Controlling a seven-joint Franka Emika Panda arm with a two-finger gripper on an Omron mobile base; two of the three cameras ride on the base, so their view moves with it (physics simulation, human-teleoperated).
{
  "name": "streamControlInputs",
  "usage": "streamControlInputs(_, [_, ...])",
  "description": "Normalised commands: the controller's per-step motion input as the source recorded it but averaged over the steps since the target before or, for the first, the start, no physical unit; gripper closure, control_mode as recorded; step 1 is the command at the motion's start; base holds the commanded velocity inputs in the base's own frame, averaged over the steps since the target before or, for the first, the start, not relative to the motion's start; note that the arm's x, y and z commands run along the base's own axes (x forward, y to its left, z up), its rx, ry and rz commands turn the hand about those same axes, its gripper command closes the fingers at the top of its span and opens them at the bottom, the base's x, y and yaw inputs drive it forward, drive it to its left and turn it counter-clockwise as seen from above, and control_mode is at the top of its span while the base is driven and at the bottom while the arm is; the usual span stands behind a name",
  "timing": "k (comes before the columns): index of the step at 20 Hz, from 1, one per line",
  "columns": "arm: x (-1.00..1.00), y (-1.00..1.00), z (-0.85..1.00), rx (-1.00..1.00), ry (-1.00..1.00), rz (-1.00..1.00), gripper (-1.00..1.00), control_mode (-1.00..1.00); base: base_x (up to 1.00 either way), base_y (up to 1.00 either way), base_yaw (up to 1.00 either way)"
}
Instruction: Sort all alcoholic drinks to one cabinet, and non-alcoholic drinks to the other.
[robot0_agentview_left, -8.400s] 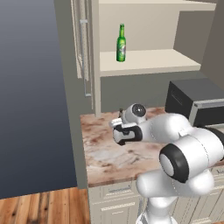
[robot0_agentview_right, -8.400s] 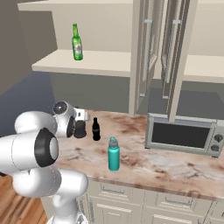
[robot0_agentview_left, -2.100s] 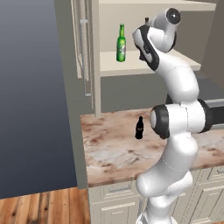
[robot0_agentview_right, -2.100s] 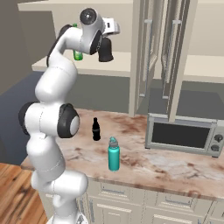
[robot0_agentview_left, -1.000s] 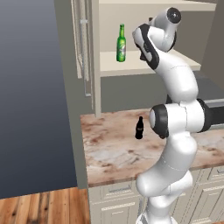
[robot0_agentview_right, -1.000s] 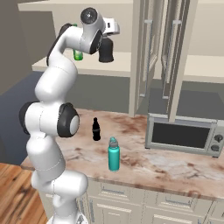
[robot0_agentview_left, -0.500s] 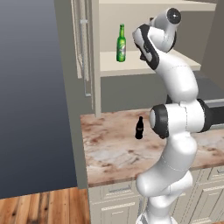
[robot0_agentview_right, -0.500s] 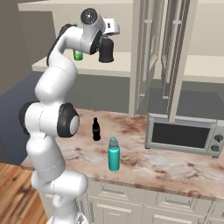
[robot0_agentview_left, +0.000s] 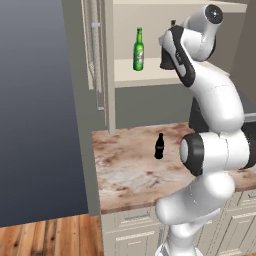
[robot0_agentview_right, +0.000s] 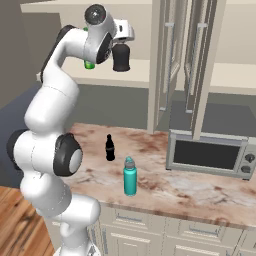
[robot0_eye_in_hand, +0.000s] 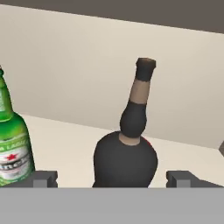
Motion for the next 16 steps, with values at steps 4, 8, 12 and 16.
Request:
streamControlInputs(4, [-1.00,0.07,-0.08,0.00,0.00,-0.03,-1.00,-1.00,0.00,0.00,0.00])
streamControlInputs(8, [-1.00,0.21,-0.51,0.00,0.05,-0.04,-1.00,-1.00,0.00,0.00,0.00])
streamControlInputs(12, [-1.00,0.17,-0.49,-0.01,0.04,-0.08,-1.00,-1.00,0.00,0.00,0.00])
streamControlInputs(16, [-0.91,0.01,-0.34,0.00,0.08,-0.15,-1.00,-1.00,0.00,0.00,0.00])
